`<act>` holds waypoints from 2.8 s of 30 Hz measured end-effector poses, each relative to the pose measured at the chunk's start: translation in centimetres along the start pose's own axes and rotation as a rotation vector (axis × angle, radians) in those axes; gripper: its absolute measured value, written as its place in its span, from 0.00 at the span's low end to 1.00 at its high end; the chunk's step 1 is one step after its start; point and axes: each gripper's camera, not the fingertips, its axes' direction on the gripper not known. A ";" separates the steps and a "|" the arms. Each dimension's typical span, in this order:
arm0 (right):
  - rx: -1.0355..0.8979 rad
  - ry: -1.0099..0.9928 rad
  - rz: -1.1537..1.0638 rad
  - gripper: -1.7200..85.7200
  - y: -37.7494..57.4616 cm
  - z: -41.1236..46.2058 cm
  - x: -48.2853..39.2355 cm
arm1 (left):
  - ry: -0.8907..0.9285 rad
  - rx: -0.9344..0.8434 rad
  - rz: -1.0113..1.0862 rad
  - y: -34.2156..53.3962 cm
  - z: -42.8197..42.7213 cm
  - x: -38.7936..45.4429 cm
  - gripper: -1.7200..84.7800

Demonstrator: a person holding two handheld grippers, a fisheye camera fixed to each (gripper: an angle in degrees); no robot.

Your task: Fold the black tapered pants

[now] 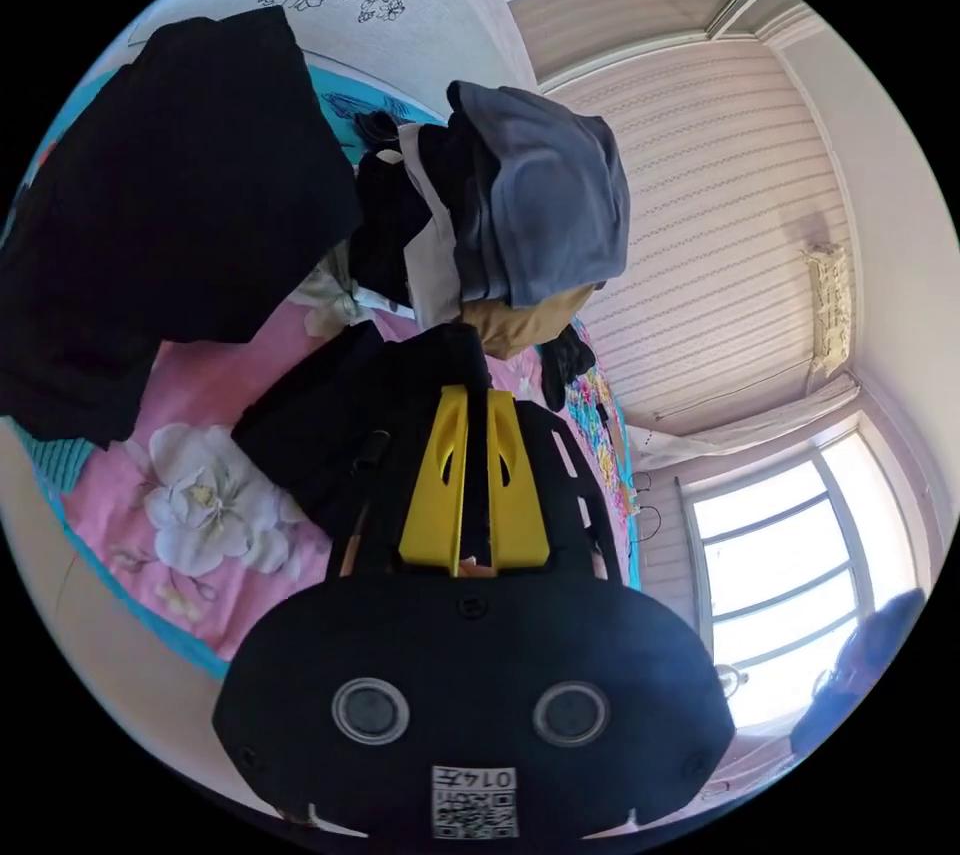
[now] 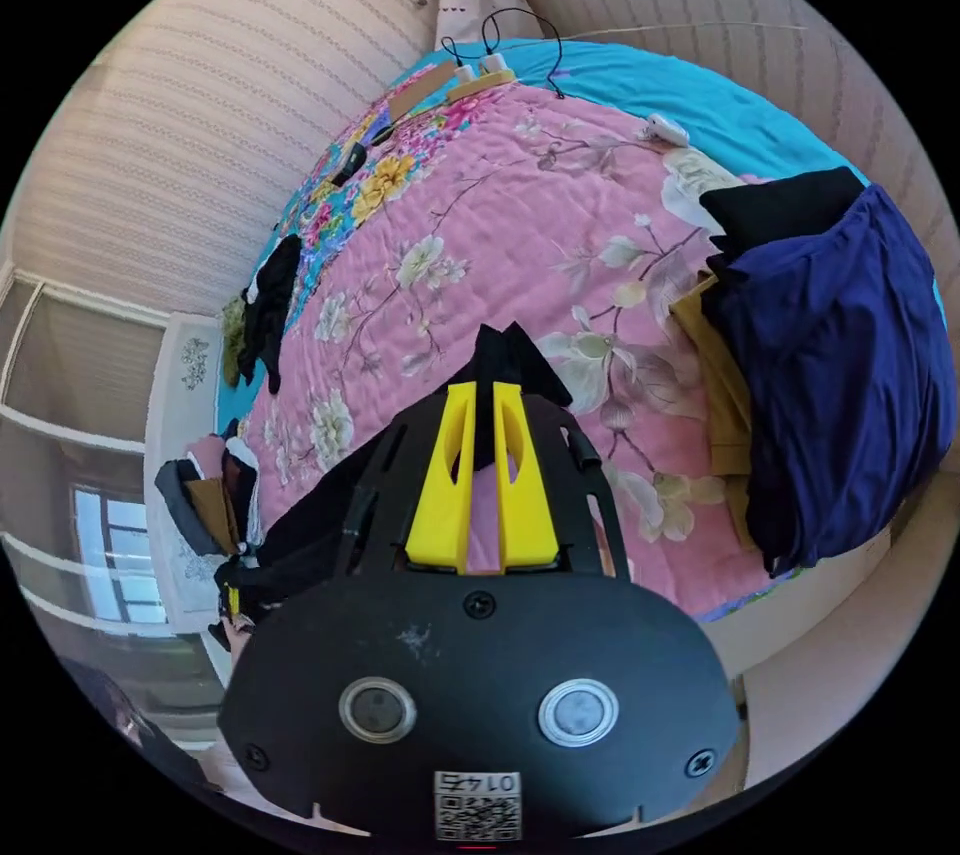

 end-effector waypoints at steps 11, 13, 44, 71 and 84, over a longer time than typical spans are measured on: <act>0.069 -0.245 -0.102 0.09 4.3 1.4 3.1 | -0.095 0.019 0.124 5.6 -0.3 -0.1 0.10; 0.094 -0.262 -0.073 0.10 7.1 1.9 5.4 | -0.142 -0.007 0.072 7.5 -0.8 -1.8 0.11; -0.093 -0.253 -0.137 0.04 20.8 2.3 1.4 | -0.063 -0.153 0.084 15.8 0.4 4.9 0.02; 0.418 1.209 -1.046 0.04 45.0 7.4 -23.3 | 0.294 -0.460 1.275 47.5 22.8 53.6 0.07; 0.425 1.169 -1.142 0.01 46.9 5.1 -19.9 | 0.436 -0.678 1.394 61.1 35.8 65.6 0.07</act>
